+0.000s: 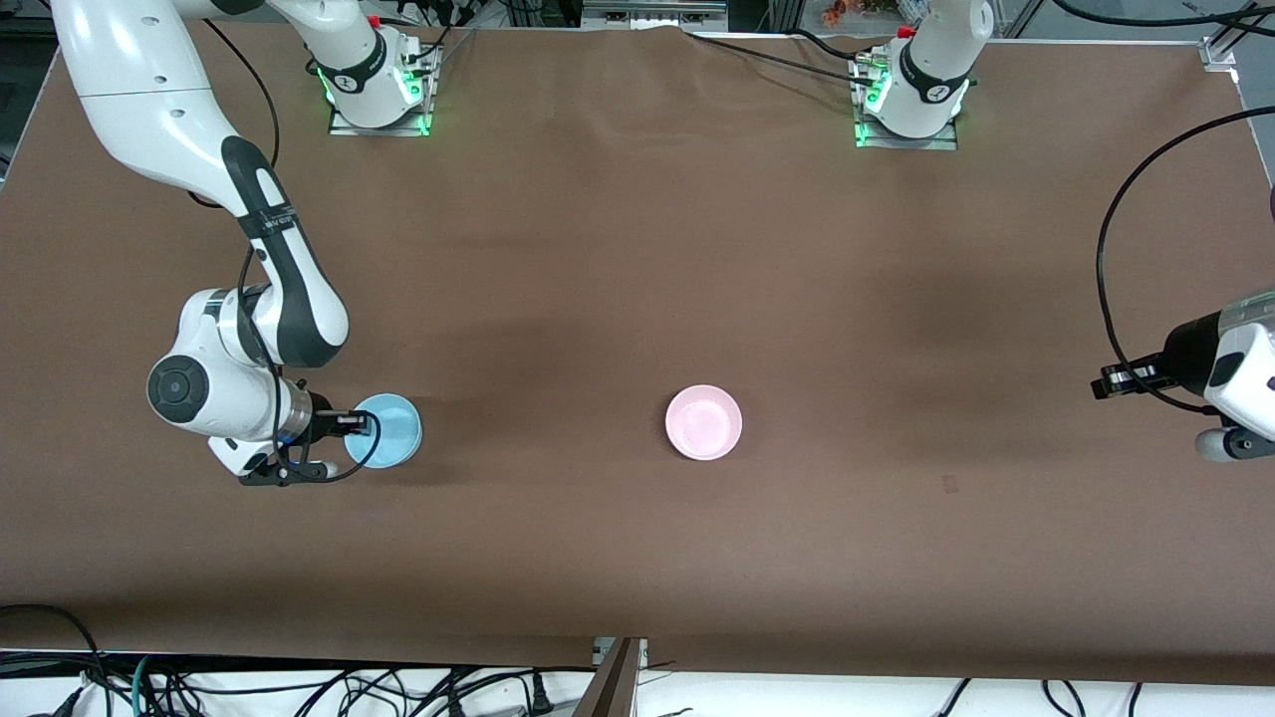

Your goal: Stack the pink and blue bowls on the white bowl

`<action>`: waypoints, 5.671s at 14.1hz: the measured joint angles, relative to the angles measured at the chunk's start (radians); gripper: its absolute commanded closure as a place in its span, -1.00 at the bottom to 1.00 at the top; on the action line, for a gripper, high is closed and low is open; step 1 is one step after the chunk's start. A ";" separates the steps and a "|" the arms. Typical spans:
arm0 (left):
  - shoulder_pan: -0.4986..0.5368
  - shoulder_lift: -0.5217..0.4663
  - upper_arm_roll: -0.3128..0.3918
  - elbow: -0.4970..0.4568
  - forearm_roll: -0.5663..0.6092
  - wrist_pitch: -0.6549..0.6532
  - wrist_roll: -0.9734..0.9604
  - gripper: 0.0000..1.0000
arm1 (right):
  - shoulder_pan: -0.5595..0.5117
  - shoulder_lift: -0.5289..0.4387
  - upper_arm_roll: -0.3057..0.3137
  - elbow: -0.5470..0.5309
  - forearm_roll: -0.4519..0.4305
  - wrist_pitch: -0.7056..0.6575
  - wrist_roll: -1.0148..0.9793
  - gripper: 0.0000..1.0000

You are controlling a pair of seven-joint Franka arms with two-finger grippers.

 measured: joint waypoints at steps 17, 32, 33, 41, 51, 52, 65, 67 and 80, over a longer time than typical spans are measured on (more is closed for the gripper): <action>0.018 -0.375 -0.012 -0.425 0.019 0.126 0.170 -0.40 | 0.000 0.002 0.000 0.000 0.000 0.003 0.000 0.29; 0.031 -0.371 -0.008 -0.444 -0.020 0.142 0.247 -1.00 | 0.005 0.002 0.001 0.000 0.000 0.003 0.012 0.27; 0.031 -0.370 -0.008 -0.444 -0.020 0.143 0.247 -1.00 | 0.008 0.002 0.001 0.000 0.001 0.003 0.013 0.27; 0.032 -0.368 -0.007 -0.447 -0.020 0.144 0.247 -1.00 | 0.012 0.001 0.001 0.001 0.001 0.003 0.015 -0.04; 0.036 -0.367 -0.005 -0.448 -0.020 0.144 0.247 -1.00 | 0.009 -0.004 0.001 0.008 0.007 0.000 0.015 1.00; 0.037 -0.367 -0.005 -0.448 -0.020 0.144 0.247 -1.00 | 0.009 -0.008 0.001 0.015 0.007 -0.009 0.019 1.00; 0.038 -0.363 -0.005 -0.450 -0.020 0.144 0.247 -1.00 | 0.165 -0.015 0.210 0.201 0.111 -0.116 0.608 1.00; 0.038 -0.360 -0.005 -0.450 -0.020 0.145 0.247 -1.00 | 0.270 -0.012 0.213 0.207 0.110 -0.037 0.754 1.00; 0.042 -0.357 -0.005 -0.451 -0.020 0.146 0.247 -1.00 | 0.574 0.225 0.092 0.470 0.040 0.132 1.088 1.00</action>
